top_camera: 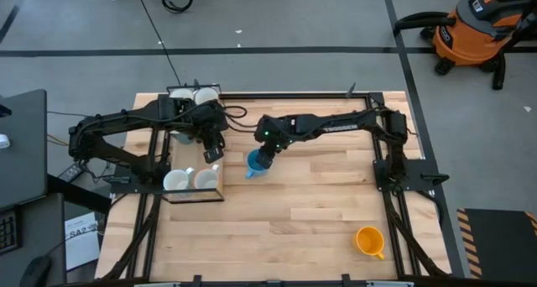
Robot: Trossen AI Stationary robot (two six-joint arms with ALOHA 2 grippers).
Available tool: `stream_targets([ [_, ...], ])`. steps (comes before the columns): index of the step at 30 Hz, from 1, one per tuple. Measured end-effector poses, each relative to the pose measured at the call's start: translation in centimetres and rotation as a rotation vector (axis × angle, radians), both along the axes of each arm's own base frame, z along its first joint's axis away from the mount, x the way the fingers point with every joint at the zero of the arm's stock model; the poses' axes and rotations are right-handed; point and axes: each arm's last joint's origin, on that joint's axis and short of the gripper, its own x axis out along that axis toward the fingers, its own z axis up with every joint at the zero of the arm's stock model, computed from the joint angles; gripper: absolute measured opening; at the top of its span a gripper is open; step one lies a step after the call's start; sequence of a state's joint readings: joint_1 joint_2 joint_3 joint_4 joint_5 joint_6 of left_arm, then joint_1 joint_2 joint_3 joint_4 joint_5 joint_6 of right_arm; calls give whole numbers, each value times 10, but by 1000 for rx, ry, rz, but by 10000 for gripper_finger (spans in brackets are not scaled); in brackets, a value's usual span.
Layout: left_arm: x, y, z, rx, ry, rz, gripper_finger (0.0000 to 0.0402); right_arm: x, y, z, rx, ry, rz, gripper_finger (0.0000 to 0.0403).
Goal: Place coffee mugs
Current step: Put the blue mug on the shelf
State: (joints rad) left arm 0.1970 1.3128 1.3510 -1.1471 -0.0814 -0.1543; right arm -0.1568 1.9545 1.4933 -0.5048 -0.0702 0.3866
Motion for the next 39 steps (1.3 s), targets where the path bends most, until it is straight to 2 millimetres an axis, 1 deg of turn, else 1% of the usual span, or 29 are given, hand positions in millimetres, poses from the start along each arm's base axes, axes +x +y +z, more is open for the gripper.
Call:
stream_targets([
  [4, 0, 0, 0, 1, -3, 0, 57, -10, -3, 28, -23, -67, 11, 147],
  [7, 2, 0, 1, 5, -18, 0, 57, -21, -2, 52, -66, -105, 32, 147],
  [11, 7, 1, 4, 19, -80, 2, 57, -43, 0, 84, -129, -132, 42, 146],
  [17, 20, 4, 9, 46, -204, -3, 61, -78, 7, 116, -190, -93, 52, 146],
  [21, 31, 6, 10, 62, -271, -6, 76, -99, 12, 126, -229, -26, 30, 146],
  [24, 42, 8, 7, 69, -309, -6, 96, -113, 13, 132, -269, 27, 1, 146],
  [27, 54, 11, -1, 86, -306, -29, 117, -123, 13, 135, -301, 69, -46, 146],
  [30, 67, 13, -11, 94, -286, -51, 138, -128, 12, 135, -321, 109, -93, 146],
  [34, 82, 16, -32, 81, -222, -56, 161, -131, 12, 132, -338, 153, -111, 146],
  [39, 98, 19, -57, 90, -136, -104, 171, -132, 12, 124, -332, 182, -112, 146],
])
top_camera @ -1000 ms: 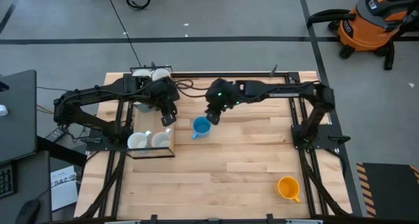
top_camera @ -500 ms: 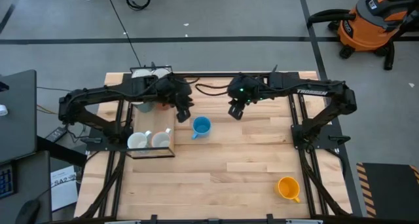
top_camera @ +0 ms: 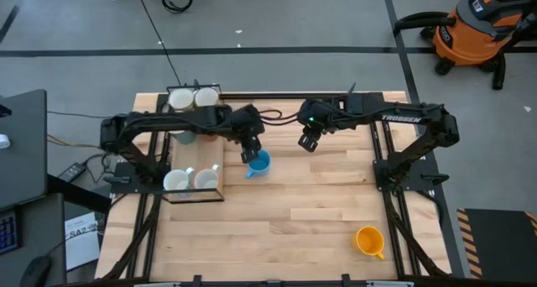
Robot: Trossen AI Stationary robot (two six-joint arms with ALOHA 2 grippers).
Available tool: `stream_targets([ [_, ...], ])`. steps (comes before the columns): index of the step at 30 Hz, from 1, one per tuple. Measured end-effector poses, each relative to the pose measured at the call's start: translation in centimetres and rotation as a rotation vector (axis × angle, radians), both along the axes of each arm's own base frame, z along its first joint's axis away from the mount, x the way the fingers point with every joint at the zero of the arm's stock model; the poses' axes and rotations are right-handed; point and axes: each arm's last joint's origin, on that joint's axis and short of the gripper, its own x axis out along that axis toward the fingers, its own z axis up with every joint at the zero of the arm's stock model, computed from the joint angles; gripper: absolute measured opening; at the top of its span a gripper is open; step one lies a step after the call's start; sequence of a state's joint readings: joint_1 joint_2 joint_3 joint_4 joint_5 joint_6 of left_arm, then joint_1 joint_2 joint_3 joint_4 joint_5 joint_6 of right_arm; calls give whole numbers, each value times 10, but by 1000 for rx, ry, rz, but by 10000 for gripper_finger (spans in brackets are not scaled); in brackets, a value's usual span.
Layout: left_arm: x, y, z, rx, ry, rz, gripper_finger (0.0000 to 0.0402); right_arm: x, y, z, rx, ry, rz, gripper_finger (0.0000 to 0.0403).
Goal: Place coffee mugs
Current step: Put the blue mug on the shelf
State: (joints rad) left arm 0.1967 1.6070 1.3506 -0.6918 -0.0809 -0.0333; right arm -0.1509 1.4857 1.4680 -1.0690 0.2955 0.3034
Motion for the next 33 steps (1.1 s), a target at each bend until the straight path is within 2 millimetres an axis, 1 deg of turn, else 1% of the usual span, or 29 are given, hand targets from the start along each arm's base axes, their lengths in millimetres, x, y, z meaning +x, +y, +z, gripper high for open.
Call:
stream_targets([
  [7, 16, 3, -31, 10, 99, -44, 171, -4, 1, -16, 17, 67, -14, 146],
  [11, 21, 4, -43, 2, 134, -45, 171, -8, 1, -18, 25, 115, -16, 146],
  [16, 25, 5, -54, -19, 162, -54, 171, -10, 1, -19, 26, 134, -16, 146],
  [25, 25, 4, -54, -28, 157, -54, 171, -10, 1, -19, 25, 133, -15, 146],
  [28, 29, 3, -60, -31, 169, -59, 171, -10, 1, -19, 25, 133, -15, 146],
  [33, 35, 2, -79, -45, 226, -64, 171, -9, 1, -19, 26, 127, -13, 146],
])
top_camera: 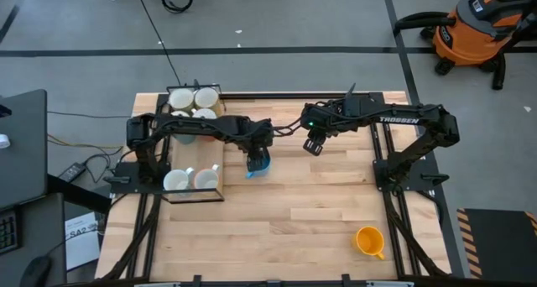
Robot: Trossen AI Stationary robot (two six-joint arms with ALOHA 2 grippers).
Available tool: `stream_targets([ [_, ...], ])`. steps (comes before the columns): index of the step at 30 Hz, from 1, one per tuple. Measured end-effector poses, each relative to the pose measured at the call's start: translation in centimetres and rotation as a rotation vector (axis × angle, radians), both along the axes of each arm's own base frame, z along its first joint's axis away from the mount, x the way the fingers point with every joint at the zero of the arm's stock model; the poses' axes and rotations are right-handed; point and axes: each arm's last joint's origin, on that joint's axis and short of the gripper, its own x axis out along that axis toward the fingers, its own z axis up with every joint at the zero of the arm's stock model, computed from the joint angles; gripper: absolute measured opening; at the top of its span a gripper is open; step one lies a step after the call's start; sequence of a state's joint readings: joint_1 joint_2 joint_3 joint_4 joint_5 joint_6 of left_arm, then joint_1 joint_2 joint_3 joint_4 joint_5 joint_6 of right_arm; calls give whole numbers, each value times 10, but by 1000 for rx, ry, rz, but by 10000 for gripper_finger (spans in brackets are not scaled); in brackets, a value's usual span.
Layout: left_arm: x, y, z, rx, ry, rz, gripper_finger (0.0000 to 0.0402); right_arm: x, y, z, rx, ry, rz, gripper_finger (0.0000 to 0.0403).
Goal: Place coffee mugs
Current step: Put the blue mug on the shelf
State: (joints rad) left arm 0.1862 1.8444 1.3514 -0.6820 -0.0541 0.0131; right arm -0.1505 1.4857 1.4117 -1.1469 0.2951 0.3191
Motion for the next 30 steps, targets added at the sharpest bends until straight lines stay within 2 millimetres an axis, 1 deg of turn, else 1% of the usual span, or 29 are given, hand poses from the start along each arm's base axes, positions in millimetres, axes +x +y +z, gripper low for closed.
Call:
stream_targets([
  [3, 3, -1, -7, -3, 12, -4, 170, 0, 0, 0, 0, -3, 0, 146],
  [6, 3, -2, -9, -5, 22, -6, 157, 0, 0, 0, -1, -4, 0, 146],
  [16, 2, -2, -5, -2, 14, -6, 55, 1, 0, 0, -1, -9, 0, 146],
  [19, 2, -2, -4, -17, 10, -10, 31, 1, 0, 0, -1, -9, 0, 146],
  [26, -2, -3, 1, -11, 13, -11, 30, 1, 0, 0, -1, -8, 0, 146],
  [30, -11, -4, 14, -10, 22, -30, 29, 0, 0, 0, -1, -4, 0, 146],
])
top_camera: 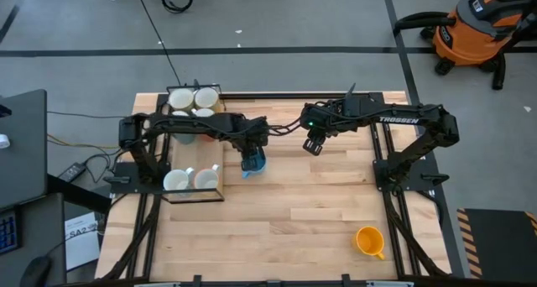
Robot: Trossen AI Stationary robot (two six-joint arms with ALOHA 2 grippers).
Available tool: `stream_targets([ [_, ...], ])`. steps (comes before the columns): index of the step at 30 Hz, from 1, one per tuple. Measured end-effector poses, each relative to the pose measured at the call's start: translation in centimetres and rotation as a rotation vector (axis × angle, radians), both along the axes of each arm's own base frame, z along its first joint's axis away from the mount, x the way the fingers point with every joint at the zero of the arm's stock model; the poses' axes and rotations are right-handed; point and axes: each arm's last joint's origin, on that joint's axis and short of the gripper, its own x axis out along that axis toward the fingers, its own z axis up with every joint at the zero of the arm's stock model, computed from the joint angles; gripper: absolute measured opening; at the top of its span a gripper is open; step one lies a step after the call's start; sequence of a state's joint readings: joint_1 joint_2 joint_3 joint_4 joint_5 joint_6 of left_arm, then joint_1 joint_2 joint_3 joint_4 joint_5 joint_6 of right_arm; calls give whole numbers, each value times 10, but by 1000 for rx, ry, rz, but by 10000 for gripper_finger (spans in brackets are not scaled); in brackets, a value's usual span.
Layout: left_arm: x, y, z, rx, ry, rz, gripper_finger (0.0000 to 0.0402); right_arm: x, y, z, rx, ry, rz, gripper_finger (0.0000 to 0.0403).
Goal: Place coffee mugs
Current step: Put the blue mug on the shelf
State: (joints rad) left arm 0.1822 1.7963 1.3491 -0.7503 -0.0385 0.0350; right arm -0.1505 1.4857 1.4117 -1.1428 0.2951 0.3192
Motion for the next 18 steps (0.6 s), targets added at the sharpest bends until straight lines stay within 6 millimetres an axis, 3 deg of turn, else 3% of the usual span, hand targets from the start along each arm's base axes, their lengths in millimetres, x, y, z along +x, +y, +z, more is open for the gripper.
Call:
stream_targets([
  [18, -69, -12, 92, 47, -115, -75, 29, 0, 0, 0, -1, -4, 0, 146],
])
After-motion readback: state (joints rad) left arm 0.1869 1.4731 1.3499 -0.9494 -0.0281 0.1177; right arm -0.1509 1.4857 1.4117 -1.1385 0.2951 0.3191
